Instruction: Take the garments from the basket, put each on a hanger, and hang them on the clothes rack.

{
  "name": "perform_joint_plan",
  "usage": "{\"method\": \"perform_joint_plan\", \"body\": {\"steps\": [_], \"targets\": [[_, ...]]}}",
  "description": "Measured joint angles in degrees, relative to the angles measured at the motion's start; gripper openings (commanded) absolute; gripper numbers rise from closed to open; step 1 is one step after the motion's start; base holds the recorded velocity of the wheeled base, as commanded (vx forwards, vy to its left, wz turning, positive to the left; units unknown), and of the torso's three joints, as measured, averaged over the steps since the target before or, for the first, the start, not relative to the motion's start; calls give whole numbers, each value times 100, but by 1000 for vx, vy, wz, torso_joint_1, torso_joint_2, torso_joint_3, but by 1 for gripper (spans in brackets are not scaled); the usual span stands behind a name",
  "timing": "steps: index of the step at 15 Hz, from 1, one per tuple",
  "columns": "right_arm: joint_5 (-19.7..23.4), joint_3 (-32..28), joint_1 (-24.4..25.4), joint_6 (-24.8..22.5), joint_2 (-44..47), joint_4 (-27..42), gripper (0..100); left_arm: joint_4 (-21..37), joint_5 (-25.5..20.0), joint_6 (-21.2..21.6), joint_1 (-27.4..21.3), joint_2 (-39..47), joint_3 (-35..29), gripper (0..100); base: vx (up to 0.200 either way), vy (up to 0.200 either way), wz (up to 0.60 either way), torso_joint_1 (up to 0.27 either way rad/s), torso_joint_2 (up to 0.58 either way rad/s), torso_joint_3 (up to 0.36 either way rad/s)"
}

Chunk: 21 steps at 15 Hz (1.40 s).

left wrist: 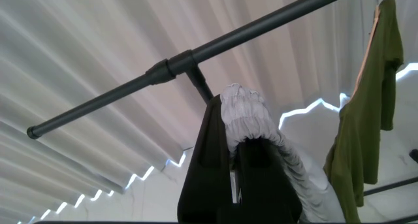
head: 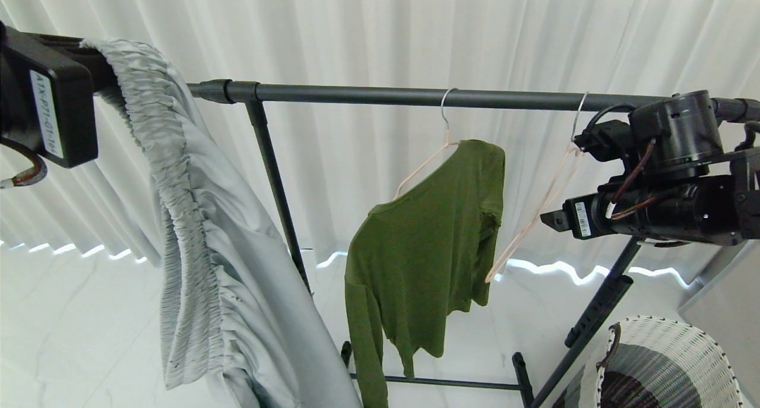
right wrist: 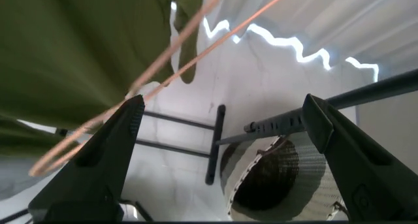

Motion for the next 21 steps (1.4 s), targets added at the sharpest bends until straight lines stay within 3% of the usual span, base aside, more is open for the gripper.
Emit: {"method": "perform_joint_plan", "body": {"steps": [3,6,18,21], "targets": [[66,2,-9,55,5,-88,100,-2,0,0,0,0,9,0,0,0,0,0,0,0],[319,-21,93,61,16,-597,100,-2,-6,0,0,0,20,0,0,0,0,0,0,0],[93,10,-210,83,482,-670,100,-5,-9,1,-9,-41,133,0,0,0,0,0,0,0],[87,32,-218,274,435,-640,100,-2,-9,4,-18,-43,160,0,0,0,0,0,0,0]]}}
